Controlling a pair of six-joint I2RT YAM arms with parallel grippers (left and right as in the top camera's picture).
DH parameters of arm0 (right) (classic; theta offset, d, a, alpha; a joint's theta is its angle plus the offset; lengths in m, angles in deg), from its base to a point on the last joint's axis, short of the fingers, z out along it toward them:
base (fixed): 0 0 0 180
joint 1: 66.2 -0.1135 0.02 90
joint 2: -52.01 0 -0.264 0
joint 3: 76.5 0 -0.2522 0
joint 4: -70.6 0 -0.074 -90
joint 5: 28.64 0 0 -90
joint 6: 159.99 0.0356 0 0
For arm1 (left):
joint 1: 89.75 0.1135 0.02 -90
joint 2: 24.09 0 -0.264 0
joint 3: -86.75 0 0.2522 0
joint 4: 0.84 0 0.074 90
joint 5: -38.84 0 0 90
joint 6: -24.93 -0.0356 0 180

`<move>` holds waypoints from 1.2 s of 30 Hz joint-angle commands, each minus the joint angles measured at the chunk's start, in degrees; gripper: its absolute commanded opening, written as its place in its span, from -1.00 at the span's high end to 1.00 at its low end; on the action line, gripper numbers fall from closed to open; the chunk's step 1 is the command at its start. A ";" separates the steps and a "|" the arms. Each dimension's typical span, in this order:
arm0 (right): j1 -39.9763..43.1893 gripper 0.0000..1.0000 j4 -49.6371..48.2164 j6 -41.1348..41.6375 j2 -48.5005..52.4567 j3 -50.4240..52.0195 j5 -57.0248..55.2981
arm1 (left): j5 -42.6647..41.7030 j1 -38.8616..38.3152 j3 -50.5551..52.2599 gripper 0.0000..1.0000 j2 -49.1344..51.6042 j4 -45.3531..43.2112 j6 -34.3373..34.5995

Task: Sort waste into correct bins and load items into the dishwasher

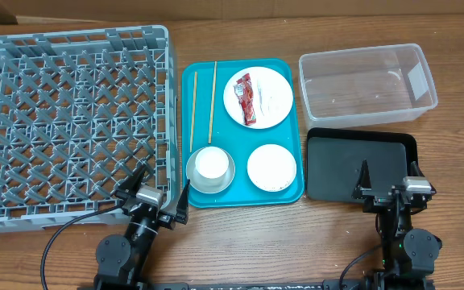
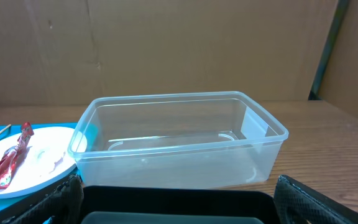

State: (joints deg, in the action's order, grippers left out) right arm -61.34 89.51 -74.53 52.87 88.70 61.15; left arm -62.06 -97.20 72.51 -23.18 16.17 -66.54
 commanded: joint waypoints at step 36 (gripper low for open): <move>0.09 -1.00 -0.94 0.24 -0.48 0.57 4.72 | 0.33 0.28 0.15 -1.00 -0.22 0.35 2.27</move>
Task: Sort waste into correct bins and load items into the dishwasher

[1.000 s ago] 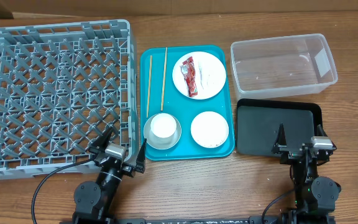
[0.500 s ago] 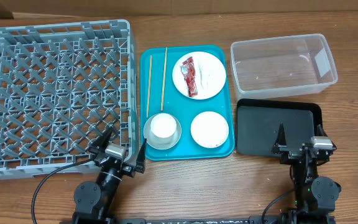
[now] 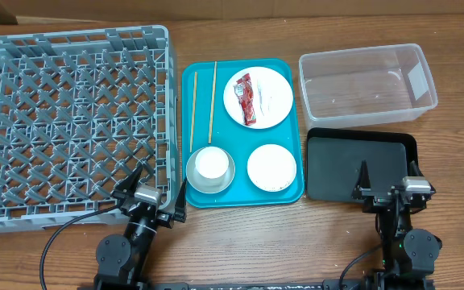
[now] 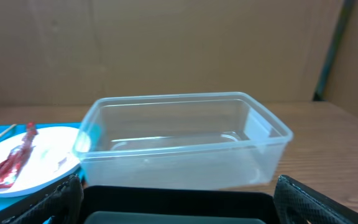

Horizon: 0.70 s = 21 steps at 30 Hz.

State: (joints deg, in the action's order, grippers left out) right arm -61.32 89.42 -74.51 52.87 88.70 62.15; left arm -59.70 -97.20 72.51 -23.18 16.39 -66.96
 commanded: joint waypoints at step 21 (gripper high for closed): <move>0.07 -1.00 25.92 18.03 27.87 -49.11 28.33 | 3.21 0.31 -50.14 -1.00 25.35 25.59 9.03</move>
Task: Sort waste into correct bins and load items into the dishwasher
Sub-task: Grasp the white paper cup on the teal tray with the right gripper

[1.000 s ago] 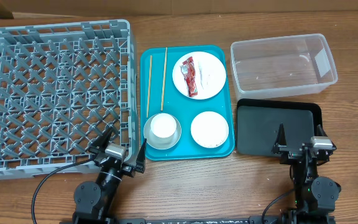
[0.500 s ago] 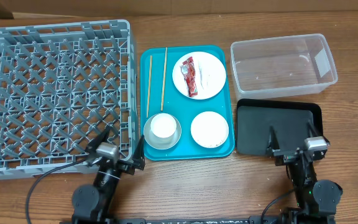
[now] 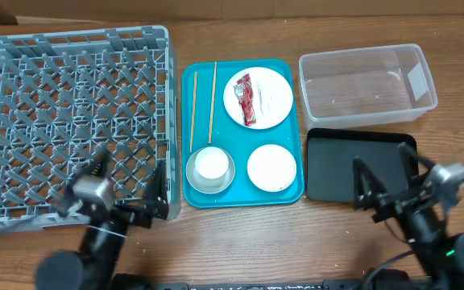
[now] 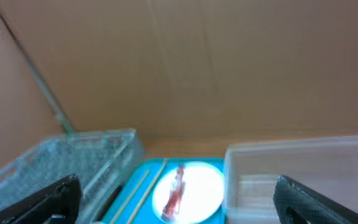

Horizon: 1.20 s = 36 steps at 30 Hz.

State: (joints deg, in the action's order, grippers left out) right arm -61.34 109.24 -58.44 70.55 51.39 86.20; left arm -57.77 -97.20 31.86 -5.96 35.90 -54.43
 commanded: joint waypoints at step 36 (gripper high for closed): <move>-49.42 -0.06 18.01 21.73 83.93 -40.41 -19.89 | 10.21 0.39 -48.37 -1.00 34.64 49.79 10.36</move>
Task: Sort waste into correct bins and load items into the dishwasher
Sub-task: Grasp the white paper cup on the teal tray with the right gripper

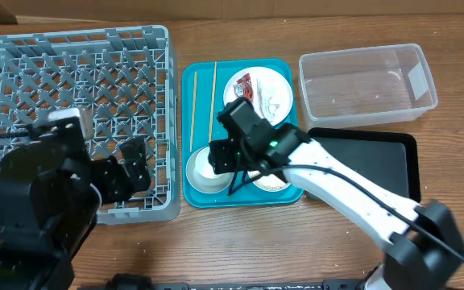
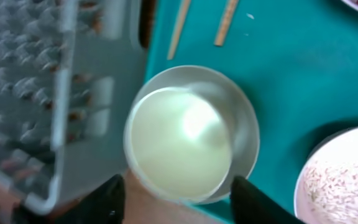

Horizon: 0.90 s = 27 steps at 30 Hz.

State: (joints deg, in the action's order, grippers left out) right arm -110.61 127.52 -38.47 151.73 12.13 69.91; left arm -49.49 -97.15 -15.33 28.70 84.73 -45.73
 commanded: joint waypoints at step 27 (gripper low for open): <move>27.78 0.92 2.43 -16.61 -22.84 -1.29 31.19 | -43.54 1.57 8.15 -1.00 10.78 -6.58 -5.49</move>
State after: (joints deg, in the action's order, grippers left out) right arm -88.81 128.13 -44.91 132.71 11.80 84.97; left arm -71.26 -97.11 -9.93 34.08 82.04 -48.53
